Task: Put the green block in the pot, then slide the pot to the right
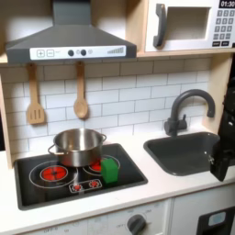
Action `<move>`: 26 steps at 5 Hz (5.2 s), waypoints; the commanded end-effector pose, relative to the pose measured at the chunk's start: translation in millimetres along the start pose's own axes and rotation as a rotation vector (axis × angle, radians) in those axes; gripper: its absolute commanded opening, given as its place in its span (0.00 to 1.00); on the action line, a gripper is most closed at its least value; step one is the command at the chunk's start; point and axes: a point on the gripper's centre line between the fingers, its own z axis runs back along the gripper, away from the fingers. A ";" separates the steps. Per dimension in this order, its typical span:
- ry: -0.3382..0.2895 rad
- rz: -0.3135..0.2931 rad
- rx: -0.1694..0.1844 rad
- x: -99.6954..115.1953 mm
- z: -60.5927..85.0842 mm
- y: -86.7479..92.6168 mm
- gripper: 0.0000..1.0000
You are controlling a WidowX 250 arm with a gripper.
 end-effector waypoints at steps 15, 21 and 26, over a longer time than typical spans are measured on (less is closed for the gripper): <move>-0.017 0.115 0.100 171.4 -46.8 129.9 1.00; 0.037 0.139 0.113 194.1 -83.3 119.4 1.00; 0.081 0.141 0.102 196.3 -93.3 130.8 1.00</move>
